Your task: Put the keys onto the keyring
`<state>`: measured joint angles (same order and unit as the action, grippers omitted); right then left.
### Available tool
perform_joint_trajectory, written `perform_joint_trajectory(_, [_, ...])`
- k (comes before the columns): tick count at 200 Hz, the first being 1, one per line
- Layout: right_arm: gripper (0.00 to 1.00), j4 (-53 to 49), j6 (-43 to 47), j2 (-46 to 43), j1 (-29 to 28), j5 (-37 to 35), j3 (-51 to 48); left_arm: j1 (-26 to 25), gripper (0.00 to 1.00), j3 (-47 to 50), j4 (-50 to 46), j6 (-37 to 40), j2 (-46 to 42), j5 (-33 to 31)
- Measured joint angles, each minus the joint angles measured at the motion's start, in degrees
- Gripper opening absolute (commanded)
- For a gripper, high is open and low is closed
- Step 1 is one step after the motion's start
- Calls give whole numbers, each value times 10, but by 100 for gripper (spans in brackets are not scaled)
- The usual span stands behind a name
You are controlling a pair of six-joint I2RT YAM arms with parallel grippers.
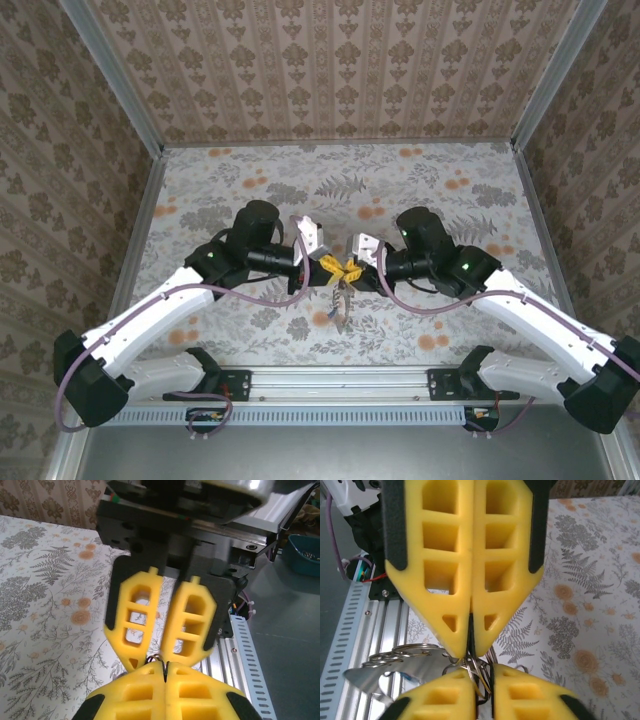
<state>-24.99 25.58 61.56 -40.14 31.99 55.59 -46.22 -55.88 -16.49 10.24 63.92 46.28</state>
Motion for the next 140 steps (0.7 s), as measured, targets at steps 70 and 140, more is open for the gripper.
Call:
perform_joint_trajectory(70, [0, -11, 14, 2, 0, -7, 0, 27, 49, -1, -56, 3, -43, 0])
perform_joint_trajectory(140, [0, -76, 77, -4, -5, -66, 24, 39, 46, -1, -105, -7, -96, -20])
